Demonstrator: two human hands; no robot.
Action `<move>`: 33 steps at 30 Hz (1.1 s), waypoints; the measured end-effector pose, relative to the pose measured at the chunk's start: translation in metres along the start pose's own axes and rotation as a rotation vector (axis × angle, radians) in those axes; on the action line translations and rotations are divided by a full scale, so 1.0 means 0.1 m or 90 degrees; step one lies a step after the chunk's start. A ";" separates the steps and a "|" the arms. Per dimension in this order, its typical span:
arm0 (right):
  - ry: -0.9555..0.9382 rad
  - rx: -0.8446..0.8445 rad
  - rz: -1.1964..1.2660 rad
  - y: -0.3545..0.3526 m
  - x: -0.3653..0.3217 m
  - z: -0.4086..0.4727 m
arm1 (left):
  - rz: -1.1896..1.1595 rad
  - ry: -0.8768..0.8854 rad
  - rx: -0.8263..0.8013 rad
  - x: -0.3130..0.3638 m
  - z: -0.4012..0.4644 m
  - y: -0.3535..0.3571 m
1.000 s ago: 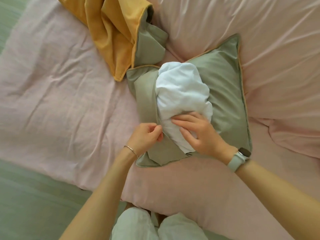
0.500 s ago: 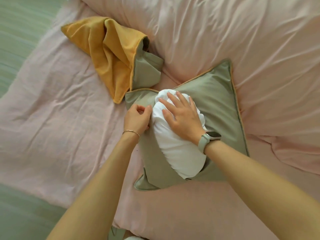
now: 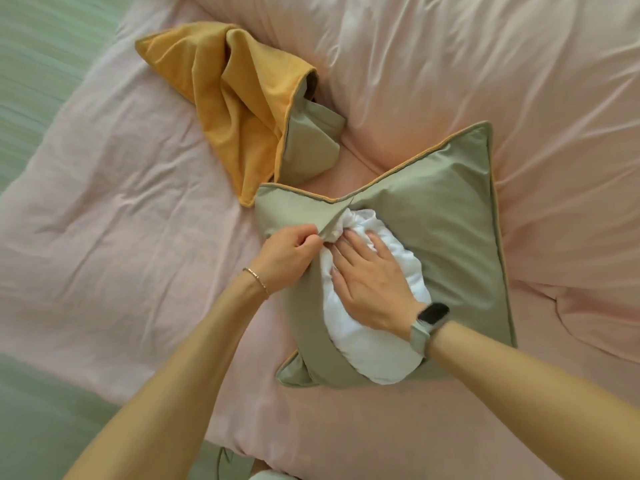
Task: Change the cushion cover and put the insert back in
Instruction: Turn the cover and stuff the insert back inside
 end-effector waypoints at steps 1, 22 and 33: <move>-0.015 -0.034 0.002 0.06 -0.04 0.16 | -0.030 0.006 0.006 -0.03 -0.02 -0.01; 0.031 0.202 0.040 -0.17 0.05 -0.91 | 0.208 -0.021 0.268 0.00 -0.50 0.15; 0.020 0.132 0.012 -0.12 0.09 -0.31 | -0.108 -0.004 0.211 -0.27 -0.41 0.02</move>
Point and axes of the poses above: each hand's wrist, its own z-axis towards the middle knuckle, its own y-axis out of the palm, x = y × z, the point moved 7 cm from there along z, towards the middle knuckle, and after that the axes turned 14 degrees about -z, right-handed, at the moved point
